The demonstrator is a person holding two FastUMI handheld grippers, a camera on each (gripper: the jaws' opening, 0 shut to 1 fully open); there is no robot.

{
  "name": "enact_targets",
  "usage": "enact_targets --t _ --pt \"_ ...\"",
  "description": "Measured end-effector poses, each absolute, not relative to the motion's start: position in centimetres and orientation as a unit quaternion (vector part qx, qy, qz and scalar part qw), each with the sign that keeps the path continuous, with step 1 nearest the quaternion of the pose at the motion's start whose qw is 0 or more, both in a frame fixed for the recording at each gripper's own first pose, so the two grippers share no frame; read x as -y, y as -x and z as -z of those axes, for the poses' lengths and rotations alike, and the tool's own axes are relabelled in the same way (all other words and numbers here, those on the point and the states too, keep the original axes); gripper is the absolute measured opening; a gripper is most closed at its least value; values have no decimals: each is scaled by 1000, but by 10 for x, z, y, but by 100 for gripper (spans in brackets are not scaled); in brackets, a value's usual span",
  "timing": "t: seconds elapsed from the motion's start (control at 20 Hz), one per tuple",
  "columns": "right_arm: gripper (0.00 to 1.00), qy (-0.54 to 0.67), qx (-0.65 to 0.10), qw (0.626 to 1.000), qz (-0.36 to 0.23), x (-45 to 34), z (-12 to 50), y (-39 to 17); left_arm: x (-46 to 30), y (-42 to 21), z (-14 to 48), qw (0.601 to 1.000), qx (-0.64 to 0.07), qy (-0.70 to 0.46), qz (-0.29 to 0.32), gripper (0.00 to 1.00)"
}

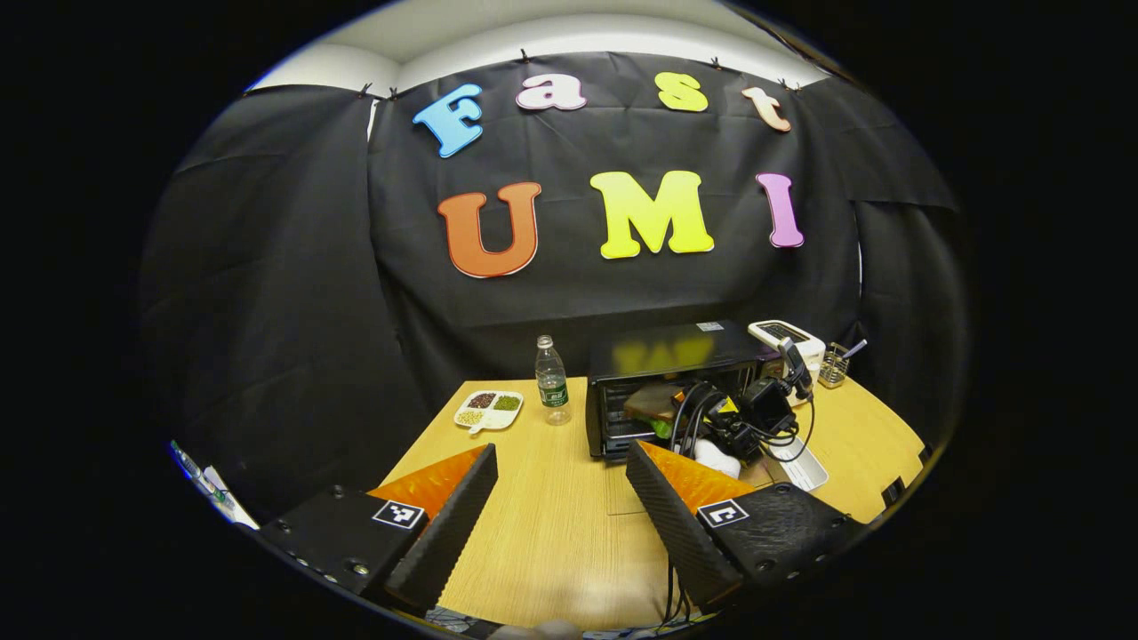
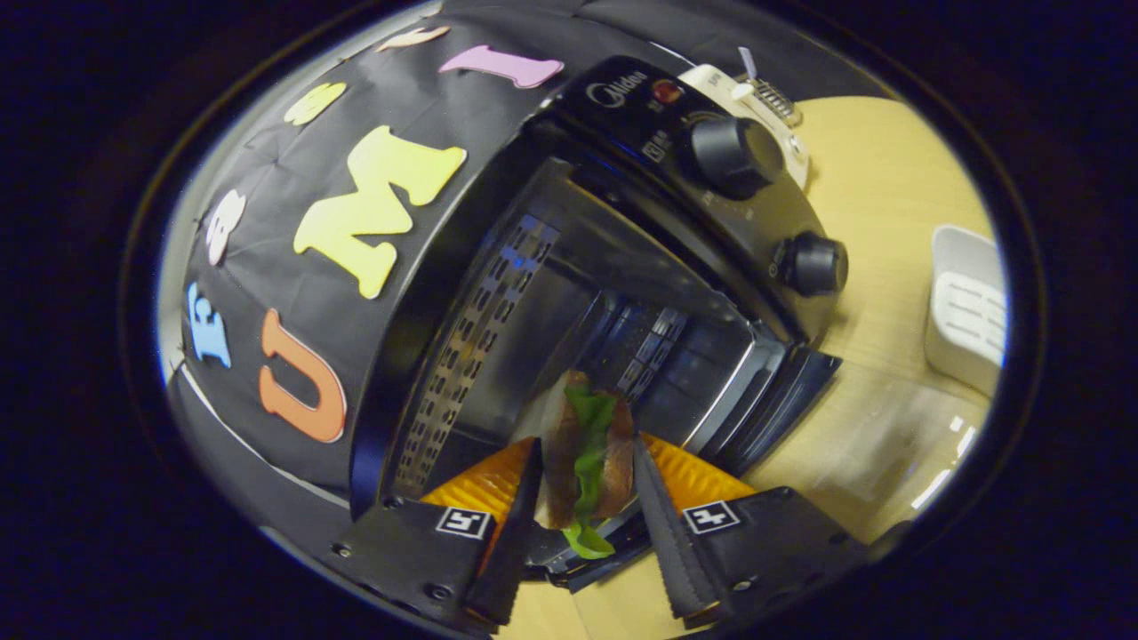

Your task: Open the electric oven with the left hand, put the food in, and close the electric oven.

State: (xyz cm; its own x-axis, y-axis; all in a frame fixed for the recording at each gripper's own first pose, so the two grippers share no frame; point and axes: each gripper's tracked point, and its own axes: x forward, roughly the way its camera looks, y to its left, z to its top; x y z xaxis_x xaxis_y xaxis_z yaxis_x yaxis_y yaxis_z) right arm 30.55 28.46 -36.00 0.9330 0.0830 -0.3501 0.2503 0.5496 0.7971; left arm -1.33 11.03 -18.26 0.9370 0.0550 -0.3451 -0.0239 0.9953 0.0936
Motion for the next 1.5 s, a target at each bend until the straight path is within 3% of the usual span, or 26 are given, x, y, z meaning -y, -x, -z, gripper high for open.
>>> enact_targets --t 0.05,0.1,0.15,0.2,0.25,0.3,0.35,0.75,0.8,0.85,1.2,1.5 --pt "80 -444 -175 877 52 -280 356 -304 -111 14 184 983 -176 -43 -22 96" --pt "75 -411 -174 893 60 -273 351 -301 -112 15 185 983 -177 -42 -24 96" --pt "99 -383 -167 906 65 -264 346 -300 -114 16 185 983 -177 -40 -25 96" --pt "87 -359 -170 915 65 -260 342 -297 -114 17 185 983 -177 -37 -26 96" --pt "87 -346 -172 920 55 -262 337 -292 -114 16 184 983 -176 -35 -27 96" --pt "99 -333 -172 926 47 -261 333 -286 -115 16 182 984 -172 -33 -29 96" --pt "100 -315 -171 933 41 -255 324 -275 -116 19 174 985 -169 -31 -29 96" --pt "100 -191 -174 966 -31 -202 235 -176 -109 6 165 990 -135 -18 -27 96" --pt "89 -175 -174 968 -38 -189 222 -163 -107 4 171 990 -137 -20 -28 96" --pt "100 -166 -169 971 -41 -177 211 -153 -105 2 183 990 -140 -19 -28 96" --pt "100 -101 -114 988 -14 -76 130 -96 -52 -4 276 977 -210 -23 -8 96" --pt "100 -95 -128 987 -16 -30 111 -65 10 -10 346 967 -253 -13 22 96"
